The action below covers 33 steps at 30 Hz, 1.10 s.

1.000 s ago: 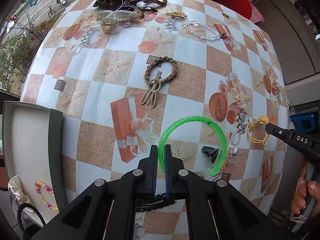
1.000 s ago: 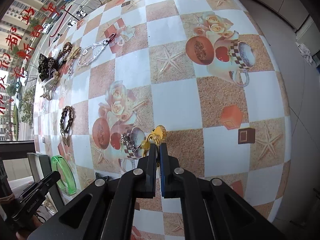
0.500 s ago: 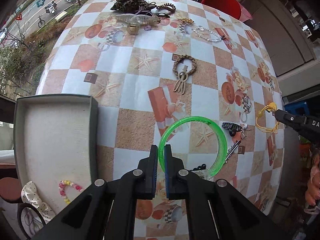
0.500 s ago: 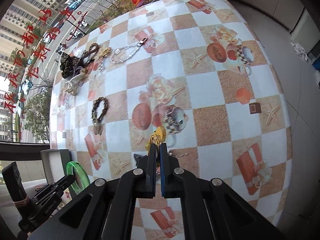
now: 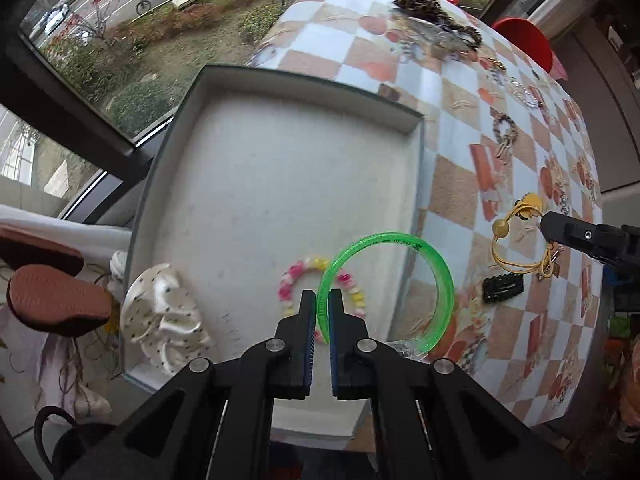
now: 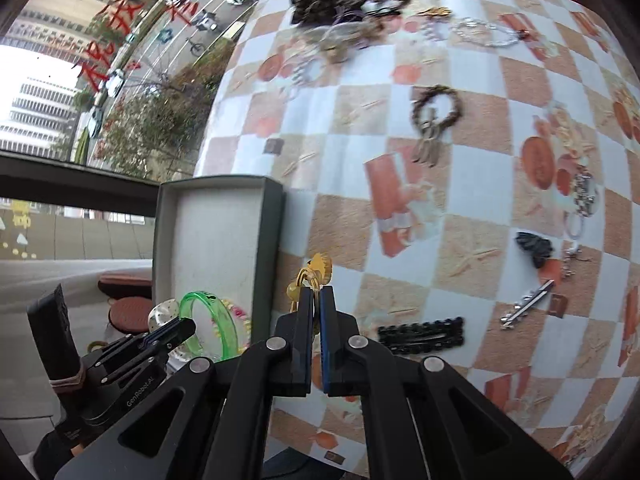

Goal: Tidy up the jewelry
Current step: 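Carry the green bangle and yellow hair tie with both grippers into the tray, then open the right gripper to drop the hair tie while the left releases the bangle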

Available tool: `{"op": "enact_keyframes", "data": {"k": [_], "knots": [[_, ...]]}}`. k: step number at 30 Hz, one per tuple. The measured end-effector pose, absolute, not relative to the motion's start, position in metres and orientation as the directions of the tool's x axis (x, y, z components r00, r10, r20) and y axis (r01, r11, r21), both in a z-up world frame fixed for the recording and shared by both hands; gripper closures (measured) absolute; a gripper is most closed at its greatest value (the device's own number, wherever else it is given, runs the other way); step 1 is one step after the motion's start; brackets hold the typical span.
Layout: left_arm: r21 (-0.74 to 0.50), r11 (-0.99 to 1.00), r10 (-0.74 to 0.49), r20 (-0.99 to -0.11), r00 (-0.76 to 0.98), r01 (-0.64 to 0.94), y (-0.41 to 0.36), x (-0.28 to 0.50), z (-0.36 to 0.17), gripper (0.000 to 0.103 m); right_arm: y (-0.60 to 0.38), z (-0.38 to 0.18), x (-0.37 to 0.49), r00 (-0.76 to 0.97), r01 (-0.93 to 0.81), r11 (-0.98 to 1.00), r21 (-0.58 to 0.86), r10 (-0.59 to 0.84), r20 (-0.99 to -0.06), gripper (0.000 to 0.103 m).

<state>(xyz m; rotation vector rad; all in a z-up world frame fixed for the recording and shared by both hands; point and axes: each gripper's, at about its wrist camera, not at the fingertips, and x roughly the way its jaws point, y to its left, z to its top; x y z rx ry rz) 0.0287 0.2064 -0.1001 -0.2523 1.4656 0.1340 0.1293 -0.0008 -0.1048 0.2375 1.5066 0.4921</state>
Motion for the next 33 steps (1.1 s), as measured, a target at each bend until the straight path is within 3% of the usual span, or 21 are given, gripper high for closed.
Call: {"op": "enact_keyframes", "data": {"k": [14,33], "knots": [[-0.034,0.936,-0.037,-0.999,-0.003,-0.349,0.248,-0.036,-0.145,0.094,0.114,-0.144,0.09,-0.197,-0.338,0.823,0.455,0.411,-0.89,0.1],[0.045,0.951,0.032,-0.998,-0.048,-0.306,0.242,-0.033,-0.162,0.094,0.136,-0.189,0.082,-0.261,-0.399,0.851,0.343,0.253,-0.932,0.099]]}}
